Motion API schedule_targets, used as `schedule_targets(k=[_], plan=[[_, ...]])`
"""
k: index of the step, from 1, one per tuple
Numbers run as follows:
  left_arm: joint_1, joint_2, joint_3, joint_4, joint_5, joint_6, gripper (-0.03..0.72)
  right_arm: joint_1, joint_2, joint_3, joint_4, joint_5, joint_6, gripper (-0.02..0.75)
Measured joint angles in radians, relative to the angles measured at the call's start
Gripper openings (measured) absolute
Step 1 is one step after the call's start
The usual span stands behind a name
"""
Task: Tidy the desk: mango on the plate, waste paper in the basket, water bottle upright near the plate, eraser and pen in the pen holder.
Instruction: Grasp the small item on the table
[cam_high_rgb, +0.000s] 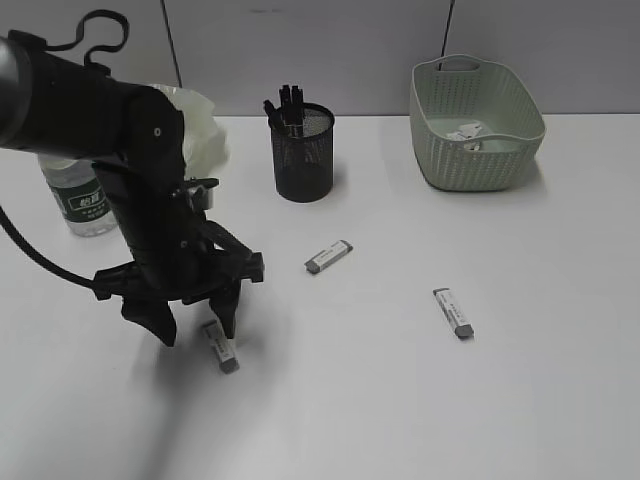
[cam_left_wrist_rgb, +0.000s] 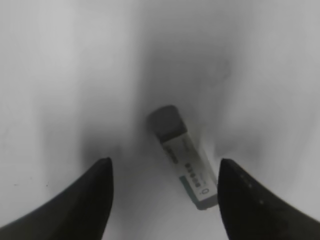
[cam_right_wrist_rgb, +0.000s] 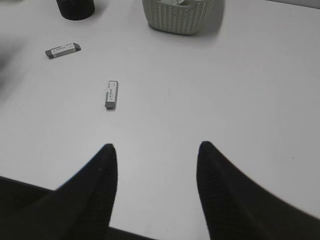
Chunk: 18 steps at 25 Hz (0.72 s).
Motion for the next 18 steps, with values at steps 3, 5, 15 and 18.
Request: schedule_targets(k=[3, 5, 15, 18], plan=[[0.000, 0.003, -0.001, 0.006, -0.007, -0.025, 0.498, 0.000, 0.000, 0.000, 0.000, 0.000, 0.000, 0.414], [0.000, 0.007, -0.002, 0.013, -0.011, -0.034, 0.498, 0.000, 0.000, 0.000, 0.000, 0.000, 0.000, 0.414], [-0.023, 0.056, -0.041, 0.055, -0.014, -0.108, 0.480, 0.000, 0.000, 0.000, 0.000, 0.000, 0.000, 0.414], [-0.058, 0.056, -0.056, 0.103, -0.012, -0.151, 0.477, 0.000, 0.000, 0.000, 0.000, 0.000, 0.000, 0.414]])
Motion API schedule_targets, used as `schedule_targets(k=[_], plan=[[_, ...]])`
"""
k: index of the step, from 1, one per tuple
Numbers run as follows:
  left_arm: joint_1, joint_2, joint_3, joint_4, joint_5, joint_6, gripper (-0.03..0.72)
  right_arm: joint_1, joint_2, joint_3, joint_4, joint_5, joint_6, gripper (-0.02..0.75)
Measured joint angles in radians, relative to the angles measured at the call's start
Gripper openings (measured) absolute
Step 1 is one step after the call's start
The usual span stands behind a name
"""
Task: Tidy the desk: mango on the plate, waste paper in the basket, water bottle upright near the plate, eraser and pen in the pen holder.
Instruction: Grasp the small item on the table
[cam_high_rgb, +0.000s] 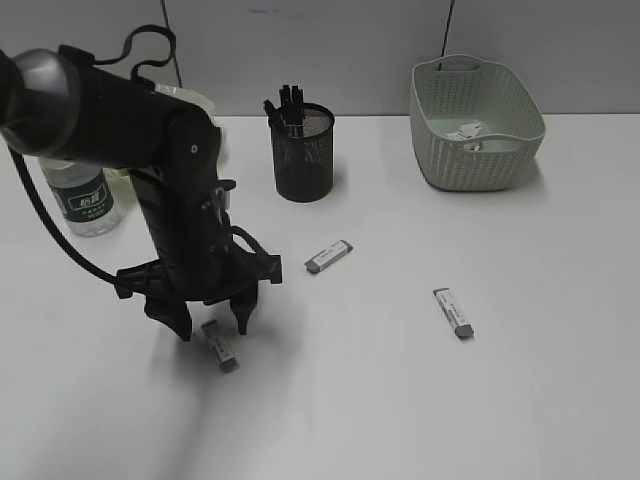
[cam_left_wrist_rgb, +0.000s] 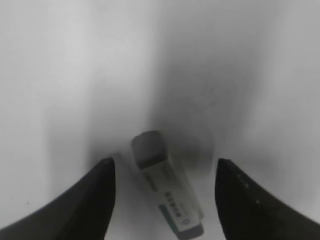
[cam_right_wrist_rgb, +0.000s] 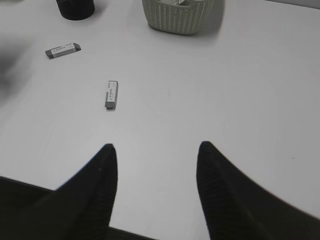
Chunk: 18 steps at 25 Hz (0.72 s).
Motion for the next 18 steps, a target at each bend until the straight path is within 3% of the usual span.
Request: schedule_targets(k=[4, 18], plan=[[-0.031, 0.000, -0.003, 0.036, 0.001, -0.048, 0.477, 0.000, 0.000, 0.000, 0.000, 0.001, 0.000, 0.414], [-0.033, 0.022, -0.003, 0.075, 0.012, -0.136, 0.456, 0.000, 0.000, 0.000, 0.000, 0.001, 0.000, 0.414]])
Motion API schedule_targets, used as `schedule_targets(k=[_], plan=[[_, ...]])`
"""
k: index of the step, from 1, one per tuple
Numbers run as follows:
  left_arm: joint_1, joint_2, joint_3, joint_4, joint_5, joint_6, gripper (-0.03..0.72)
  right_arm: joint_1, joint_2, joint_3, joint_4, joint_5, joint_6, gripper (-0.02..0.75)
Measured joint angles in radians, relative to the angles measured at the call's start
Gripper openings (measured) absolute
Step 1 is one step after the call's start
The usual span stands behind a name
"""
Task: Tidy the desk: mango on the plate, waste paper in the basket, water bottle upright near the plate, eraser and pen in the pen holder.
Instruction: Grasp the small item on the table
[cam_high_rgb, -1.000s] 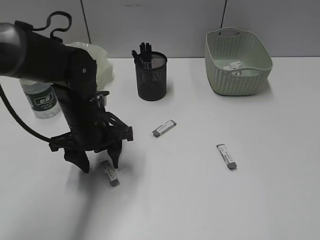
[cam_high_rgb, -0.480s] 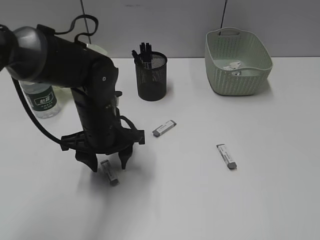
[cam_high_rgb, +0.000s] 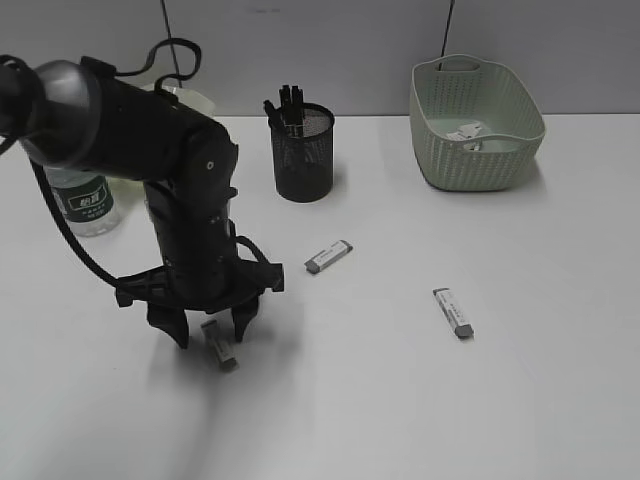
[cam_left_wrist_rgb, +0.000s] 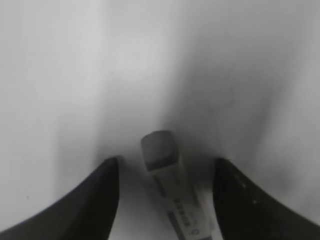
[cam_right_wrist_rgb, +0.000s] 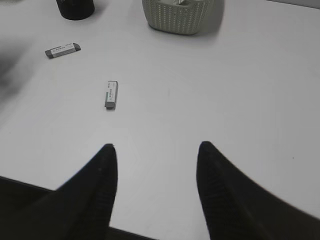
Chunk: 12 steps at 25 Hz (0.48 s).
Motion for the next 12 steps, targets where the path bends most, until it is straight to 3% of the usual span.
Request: schedule_targets(k=[6, 12], plan=[[0.000, 0.007, 0.000, -0.002, -0.010, -0.001, 0.427, 0.000, 0.000, 0.000, 0.000, 0.000, 0.000, 0.414], [0.000, 0.008, 0.000, -0.002, -0.003, -0.001, 0.166, 0.000, 0.000, 0.000, 0.000, 0.000, 0.000, 0.414]])
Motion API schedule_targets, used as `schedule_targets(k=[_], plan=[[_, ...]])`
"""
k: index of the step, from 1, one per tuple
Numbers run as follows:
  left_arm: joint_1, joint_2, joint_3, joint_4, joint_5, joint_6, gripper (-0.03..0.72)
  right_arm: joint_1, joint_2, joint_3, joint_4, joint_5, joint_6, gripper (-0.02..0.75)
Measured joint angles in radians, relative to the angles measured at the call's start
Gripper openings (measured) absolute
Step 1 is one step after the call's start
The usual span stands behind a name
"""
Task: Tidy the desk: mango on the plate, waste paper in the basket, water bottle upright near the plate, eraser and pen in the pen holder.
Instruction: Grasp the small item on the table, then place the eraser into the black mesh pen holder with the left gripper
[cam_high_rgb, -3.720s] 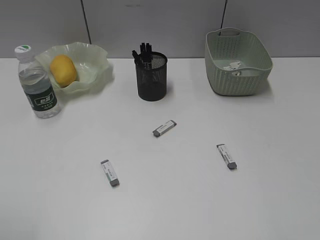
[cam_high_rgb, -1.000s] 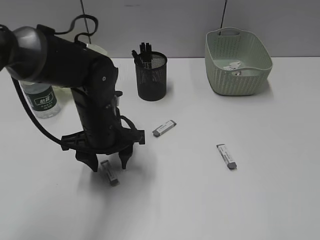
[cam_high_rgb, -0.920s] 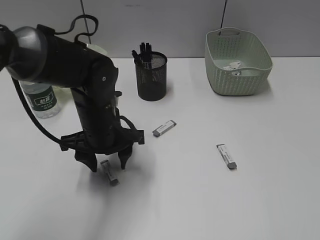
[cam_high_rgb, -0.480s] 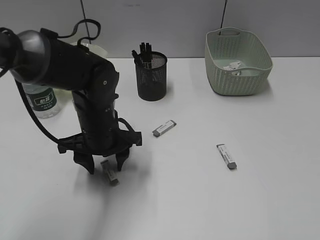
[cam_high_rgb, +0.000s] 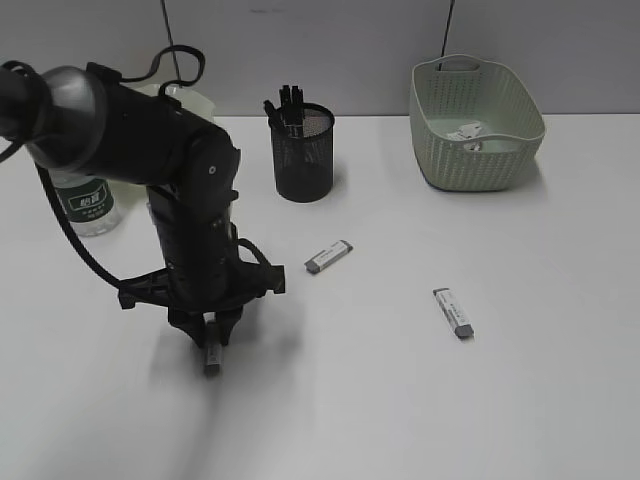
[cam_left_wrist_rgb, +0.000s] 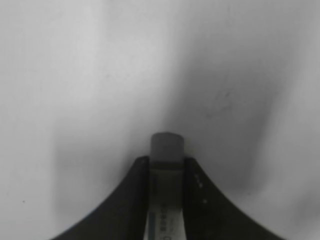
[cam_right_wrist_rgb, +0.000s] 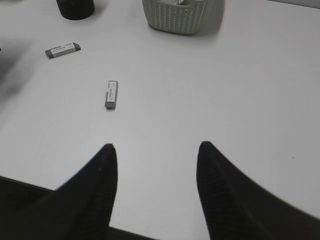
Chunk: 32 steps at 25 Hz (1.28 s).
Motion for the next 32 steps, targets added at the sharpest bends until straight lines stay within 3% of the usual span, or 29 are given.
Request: schedule_targets(k=[9, 16, 20, 24, 32], plan=[[0.000, -0.041, -0.034, 0.053, 0.013, -0.002, 0.155, 0.000, 0.000, 0.000, 0.000, 0.002, 0.000, 0.414], [0.000, -0.073, -0.303, 0.260, -0.029, 0.001, 0.155, 0.000, 0.000, 0.000, 0.000, 0.003, 0.000, 0.414], [0.006, -0.074, -0.439, 0.410, -0.183, 0.001, 0.155, 0.000, 0.000, 0.000, 0.000, 0.003, 0.000, 0.414], [0.032, -0.058, -0.476, 0.512, -0.365, 0.001, 0.155, 0.000, 0.000, 0.000, -0.012, 0.003, 0.000, 0.414], [0.105, 0.075, -0.478, 0.550, -0.653, 0.001, 0.155, 0.000, 0.000, 0.000, -0.023, 0.003, 0.000, 0.414]])
